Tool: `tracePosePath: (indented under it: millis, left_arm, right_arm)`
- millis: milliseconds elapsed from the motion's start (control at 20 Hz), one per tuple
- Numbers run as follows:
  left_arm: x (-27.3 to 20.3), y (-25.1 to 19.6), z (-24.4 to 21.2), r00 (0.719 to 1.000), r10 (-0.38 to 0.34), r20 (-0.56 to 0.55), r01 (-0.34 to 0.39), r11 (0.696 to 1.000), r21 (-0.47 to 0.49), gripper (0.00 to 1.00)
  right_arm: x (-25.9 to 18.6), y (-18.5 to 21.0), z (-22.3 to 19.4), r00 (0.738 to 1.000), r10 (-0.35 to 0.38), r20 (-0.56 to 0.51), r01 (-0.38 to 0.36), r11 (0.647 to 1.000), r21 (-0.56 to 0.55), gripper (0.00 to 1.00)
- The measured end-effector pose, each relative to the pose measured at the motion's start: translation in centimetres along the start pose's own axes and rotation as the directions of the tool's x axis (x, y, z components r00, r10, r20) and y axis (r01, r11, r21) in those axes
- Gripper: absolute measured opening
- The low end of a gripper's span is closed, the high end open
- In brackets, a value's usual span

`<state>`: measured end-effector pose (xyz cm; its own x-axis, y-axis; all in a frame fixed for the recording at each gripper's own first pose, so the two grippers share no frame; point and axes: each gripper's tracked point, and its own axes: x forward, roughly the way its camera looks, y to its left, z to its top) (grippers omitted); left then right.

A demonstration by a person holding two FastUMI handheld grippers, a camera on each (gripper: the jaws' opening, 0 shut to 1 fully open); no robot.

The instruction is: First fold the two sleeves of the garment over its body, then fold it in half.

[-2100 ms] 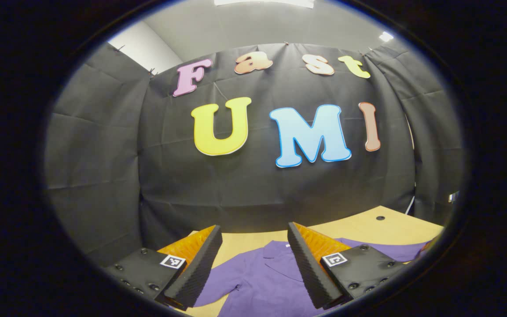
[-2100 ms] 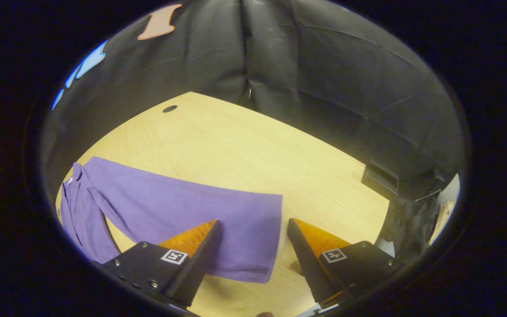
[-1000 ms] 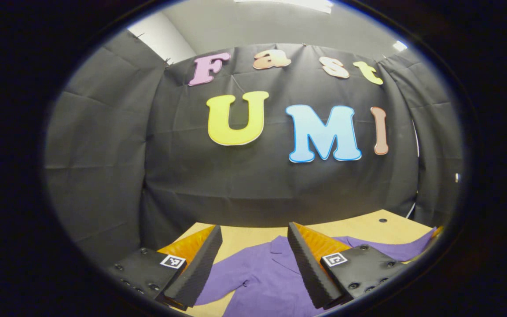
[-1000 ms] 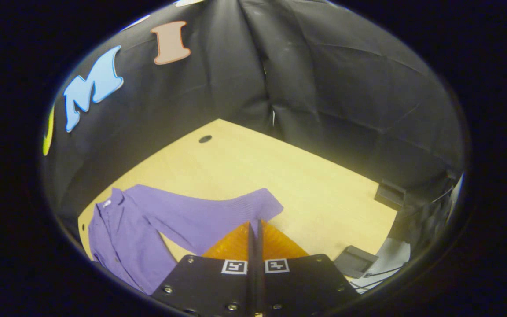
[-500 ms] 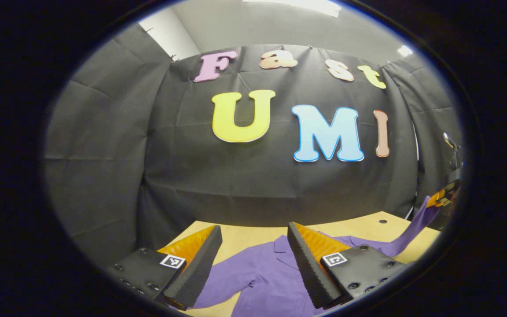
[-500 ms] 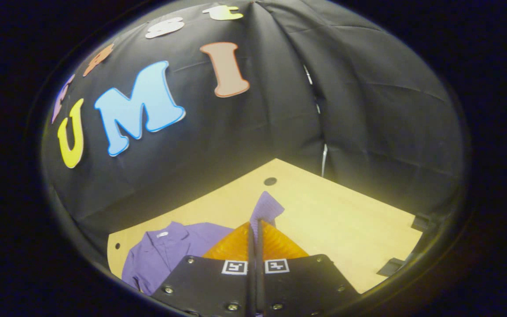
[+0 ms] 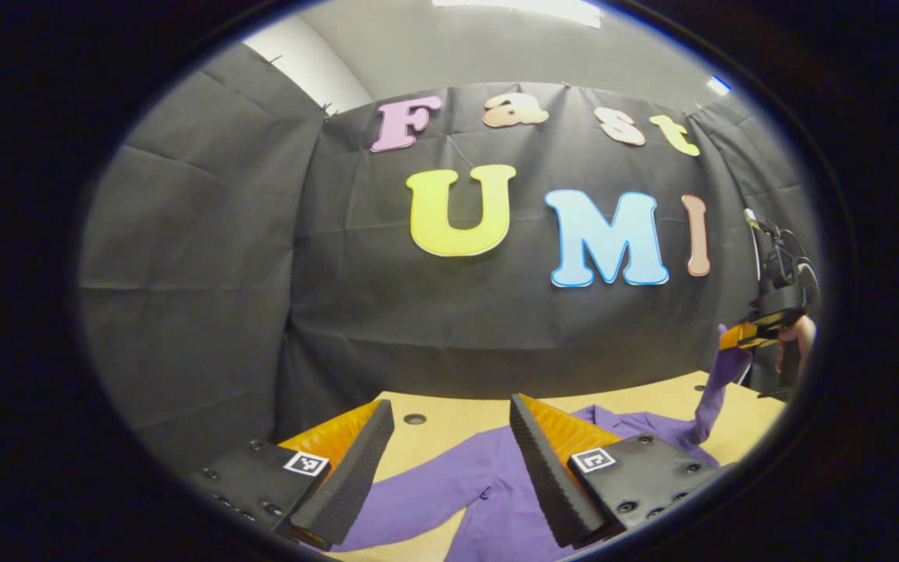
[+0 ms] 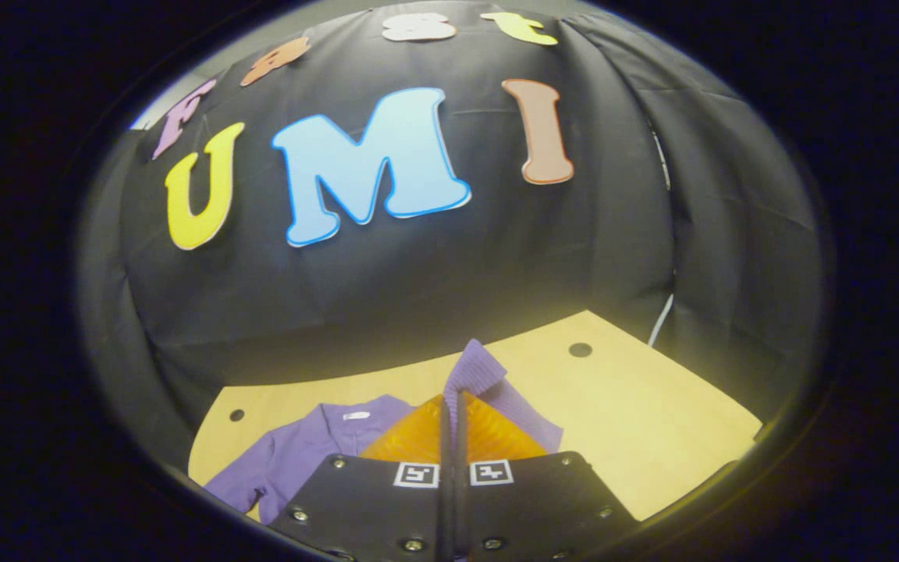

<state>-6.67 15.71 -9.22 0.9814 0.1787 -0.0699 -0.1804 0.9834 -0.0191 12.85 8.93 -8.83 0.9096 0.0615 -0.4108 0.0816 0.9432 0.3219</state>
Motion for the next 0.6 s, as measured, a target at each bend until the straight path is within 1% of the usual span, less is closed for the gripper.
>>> tracePosePath:
  millis: [150, 350, 600]
  left_arm:
    - [-0.6, 1.1, -0.4, 1.0, 0.016, -0.008, -0.016, 1.0, 0.003, 0.95]
    - [-1.0, 2.2, -0.8, 0.999, 0.033, -0.016, -0.033, 0.999, 0.001, 0.95]
    - [-1.5, 3.3, -1.7, 0.998, 0.055, -0.024, -0.054, 0.998, 0.014, 0.95]
  right_arm:
    - [1.0, 2.5, -1.4, 0.999, 0.032, -0.031, -0.035, 0.997, -0.067, 0.0]
    - [2.5, 5.3, -4.0, 0.994, 0.057, -0.089, -0.071, 0.985, -0.158, 0.0]
    - [4.0, 9.4, -8.1, 0.976, 0.112, -0.185, -0.149, 0.968, -0.203, 0.0]
